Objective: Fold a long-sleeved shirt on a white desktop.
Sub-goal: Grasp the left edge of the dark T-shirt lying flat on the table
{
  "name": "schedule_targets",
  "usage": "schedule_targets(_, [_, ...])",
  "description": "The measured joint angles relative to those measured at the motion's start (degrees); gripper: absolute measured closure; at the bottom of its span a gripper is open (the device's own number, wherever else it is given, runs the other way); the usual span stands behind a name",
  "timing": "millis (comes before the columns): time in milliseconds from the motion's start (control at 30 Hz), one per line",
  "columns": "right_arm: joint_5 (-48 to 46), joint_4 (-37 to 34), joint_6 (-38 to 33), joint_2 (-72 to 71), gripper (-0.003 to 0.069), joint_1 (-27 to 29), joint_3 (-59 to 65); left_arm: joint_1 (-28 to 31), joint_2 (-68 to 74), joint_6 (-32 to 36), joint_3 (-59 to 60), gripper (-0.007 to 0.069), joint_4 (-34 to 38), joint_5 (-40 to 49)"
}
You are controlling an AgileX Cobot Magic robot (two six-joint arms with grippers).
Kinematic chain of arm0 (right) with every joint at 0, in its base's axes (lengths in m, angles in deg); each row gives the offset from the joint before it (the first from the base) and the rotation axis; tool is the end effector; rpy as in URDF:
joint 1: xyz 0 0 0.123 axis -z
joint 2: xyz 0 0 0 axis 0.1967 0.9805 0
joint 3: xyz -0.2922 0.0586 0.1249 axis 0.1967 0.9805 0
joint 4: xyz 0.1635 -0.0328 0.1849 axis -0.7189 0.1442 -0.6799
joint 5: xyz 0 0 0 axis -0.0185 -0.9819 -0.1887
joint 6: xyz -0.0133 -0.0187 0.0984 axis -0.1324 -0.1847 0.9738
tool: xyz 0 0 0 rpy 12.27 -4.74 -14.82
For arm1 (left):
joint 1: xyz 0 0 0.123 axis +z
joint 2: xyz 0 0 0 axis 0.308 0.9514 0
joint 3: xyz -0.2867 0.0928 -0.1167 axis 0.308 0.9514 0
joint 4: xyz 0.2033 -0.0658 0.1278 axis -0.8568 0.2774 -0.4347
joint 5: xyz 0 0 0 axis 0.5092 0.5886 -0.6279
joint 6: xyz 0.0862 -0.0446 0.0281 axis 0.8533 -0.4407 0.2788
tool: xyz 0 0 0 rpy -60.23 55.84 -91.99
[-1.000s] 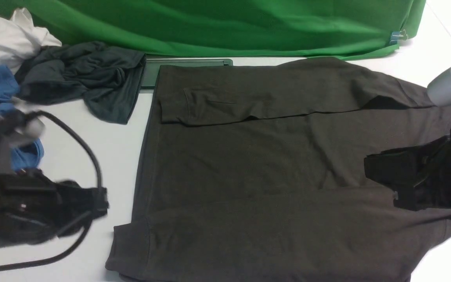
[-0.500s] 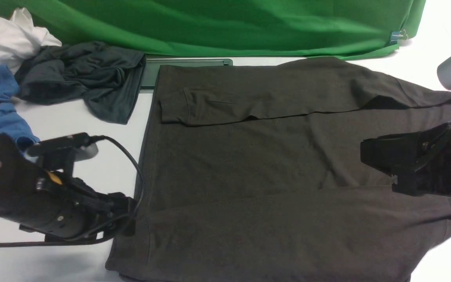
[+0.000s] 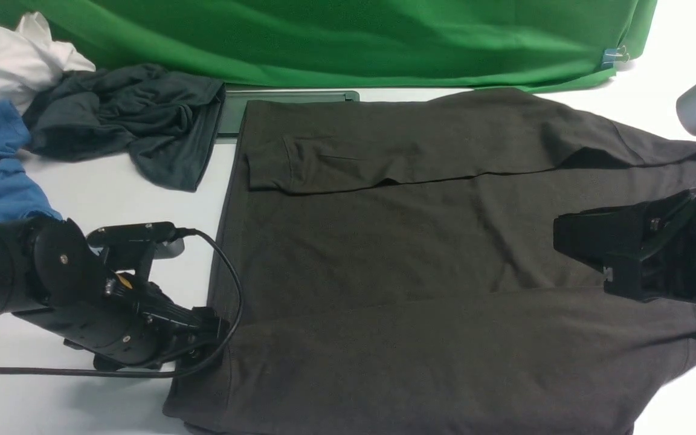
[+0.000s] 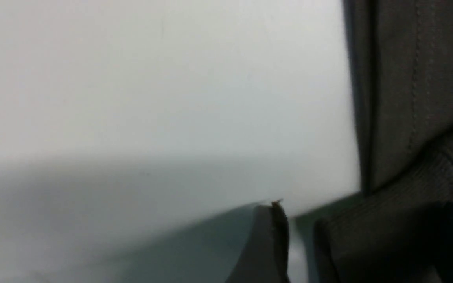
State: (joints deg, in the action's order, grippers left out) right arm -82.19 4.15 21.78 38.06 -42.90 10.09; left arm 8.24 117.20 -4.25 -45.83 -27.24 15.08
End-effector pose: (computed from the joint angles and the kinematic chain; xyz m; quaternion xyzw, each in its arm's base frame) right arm 0.1446 0.0994 0.3486 -0.1193 0.8721 0.2366 0.4114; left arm 0.2472 -0.0563 0.1872 0.0165 0.9861 -0.0916 0.1378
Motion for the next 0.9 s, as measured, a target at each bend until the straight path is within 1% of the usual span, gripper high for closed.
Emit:
schedule_targets(100, [0.0, 0.0, 0.0, 0.0, 0.0418, 0.0, 0.0, 0.0, 0.7, 1.6, -0.1, 0.0148, 1.8, -0.7])
schedule_targets(133, [0.1, 0.0, 0.0, 0.0, 0.0418, 0.0, 0.0, 0.0, 1.0, 2.4, -0.2, 0.0183, 2.7, -0.9])
schedule_targets(167, [0.1, 0.0, 0.0, 0.0, 0.0418, 0.0, 0.0, 0.0, 1.0, 2.5, -0.3, 0.0195, 2.9, -0.9])
schedule_targets(400, [0.2, 0.0, 0.0, 0.0, 0.0418, 0.0, 0.0, 0.0, 1.6, 3.7, -0.5, 0.0475, 4.1, 0.0])
schedule_targets(500, [0.2, 0.0, -0.1, 0.0, 0.0418, 0.0, 0.0, 0.0, 1.6, 3.9, -0.5, 0.0553, 4.4, 0.3])
schedule_targets(567, [0.2, 0.0, 0.0, 0.0, 0.0418, 0.0, 0.0, 0.0, 1.6, 3.9, -0.5, 0.0575, 4.5, 0.4])
schedule_targets(733, [0.2, -0.1, -0.1, 0.0, 0.0418, 0.0, 0.0, 0.0, 1.6, 4.3, -1.4, 0.0576, 4.1, 2.6])
schedule_targets(833, [0.2, -0.1, -0.5, 0.0, 0.0418, 0.0, 0.0, 0.0, 2.0, 4.5, -4.3, 0.0576, 2.8, 8.4])
schedule_targets(900, [0.2, -0.1, -0.7, 0.0, 0.0418, 0.0, 0.0, 0.0, 2.1, 4.7, -5.9, 0.0576, 2.6, 10.4])
